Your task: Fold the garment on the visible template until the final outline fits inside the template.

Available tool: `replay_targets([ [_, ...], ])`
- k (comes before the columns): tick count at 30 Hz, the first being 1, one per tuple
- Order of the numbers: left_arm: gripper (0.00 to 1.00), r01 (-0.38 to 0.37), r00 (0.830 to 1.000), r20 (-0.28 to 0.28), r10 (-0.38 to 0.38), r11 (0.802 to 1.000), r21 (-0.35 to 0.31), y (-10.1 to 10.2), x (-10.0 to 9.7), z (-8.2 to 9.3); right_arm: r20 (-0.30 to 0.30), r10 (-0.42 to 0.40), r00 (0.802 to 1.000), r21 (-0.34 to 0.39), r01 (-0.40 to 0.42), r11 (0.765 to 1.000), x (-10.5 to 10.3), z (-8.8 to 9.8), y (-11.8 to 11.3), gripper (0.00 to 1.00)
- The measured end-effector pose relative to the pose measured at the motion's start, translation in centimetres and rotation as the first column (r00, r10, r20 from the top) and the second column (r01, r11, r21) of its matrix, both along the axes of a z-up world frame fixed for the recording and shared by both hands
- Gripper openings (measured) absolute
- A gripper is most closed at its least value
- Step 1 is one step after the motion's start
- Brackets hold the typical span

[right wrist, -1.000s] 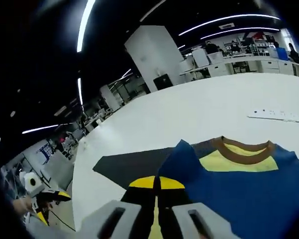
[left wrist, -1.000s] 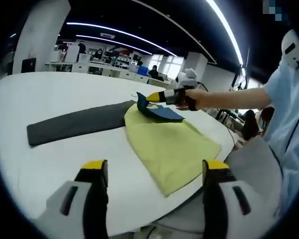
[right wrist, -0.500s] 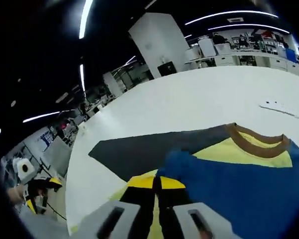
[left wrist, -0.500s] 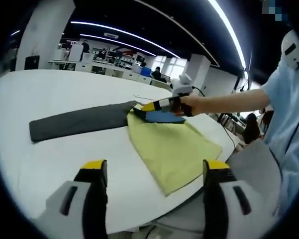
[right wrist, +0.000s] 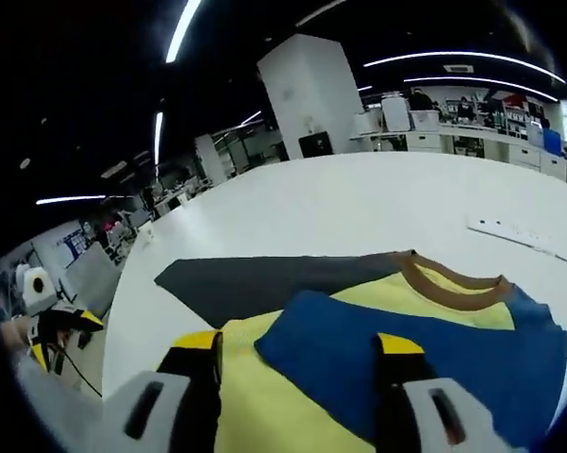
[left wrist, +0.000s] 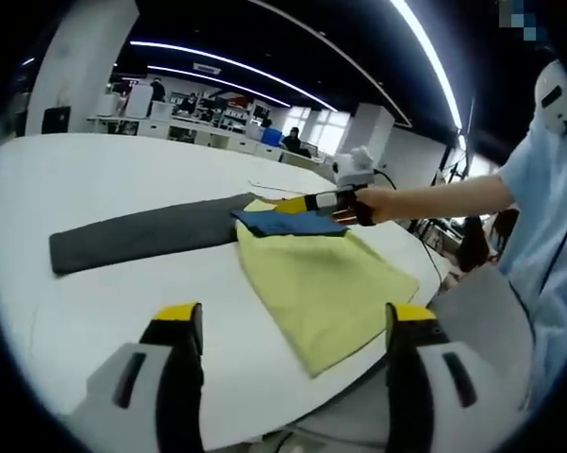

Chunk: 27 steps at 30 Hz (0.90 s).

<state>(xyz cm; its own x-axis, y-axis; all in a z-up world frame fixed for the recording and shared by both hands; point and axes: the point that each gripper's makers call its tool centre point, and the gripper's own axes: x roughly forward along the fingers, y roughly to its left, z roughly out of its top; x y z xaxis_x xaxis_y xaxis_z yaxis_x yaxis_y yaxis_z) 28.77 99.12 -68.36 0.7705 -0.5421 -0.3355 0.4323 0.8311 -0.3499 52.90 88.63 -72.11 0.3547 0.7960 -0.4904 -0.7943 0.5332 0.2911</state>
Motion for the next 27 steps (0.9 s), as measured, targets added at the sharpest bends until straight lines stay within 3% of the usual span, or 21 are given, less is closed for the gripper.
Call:
replay_targets([
  [6,0.77,0.002,1.000,-0.002,-0.002,1.000,0.001,0.3,0.1,0.1,0.029,0.008,1.000,-0.011,-0.008,1.000,-0.1,0.4,-1.0,0.93],
  [9,0.77,0.003,1.000,-0.004,-0.003,1.000,-0.001,0.5,0.3,0.1,0.047,0.008,0.999,-0.033,-0.007,0.999,-0.1,0.4,-1.9,1.00],
  [15,0.77,0.015,1.000,-0.005,-0.015,1.000,0.001,0.5,0.9,0.3,0.055,0.017,0.998,-0.048,-0.014,0.999,-0.5,0.7,-3.6,1.00],
  [18,0.77,0.022,1.000,-0.004,-0.022,1.000,-0.001,0.6,1.4,0.5,0.088,0.030,0.996,-0.087,-0.023,0.996,-0.5,0.9,-5.1,1.00],
  [21,0.76,0.042,0.999,-0.011,-0.042,0.999,0.008,0.5,1.8,0.5,0.075,-0.008,0.997,-0.051,0.012,0.999,-0.5,1.6,-6.2,1.00],
  [27,0.77,0.056,0.998,-0.022,-0.055,0.998,0.034,0.9,2.7,0.1,0.097,-0.009,0.995,-0.053,0.014,0.999,-1.3,2.6,-8.7,1.00],
])
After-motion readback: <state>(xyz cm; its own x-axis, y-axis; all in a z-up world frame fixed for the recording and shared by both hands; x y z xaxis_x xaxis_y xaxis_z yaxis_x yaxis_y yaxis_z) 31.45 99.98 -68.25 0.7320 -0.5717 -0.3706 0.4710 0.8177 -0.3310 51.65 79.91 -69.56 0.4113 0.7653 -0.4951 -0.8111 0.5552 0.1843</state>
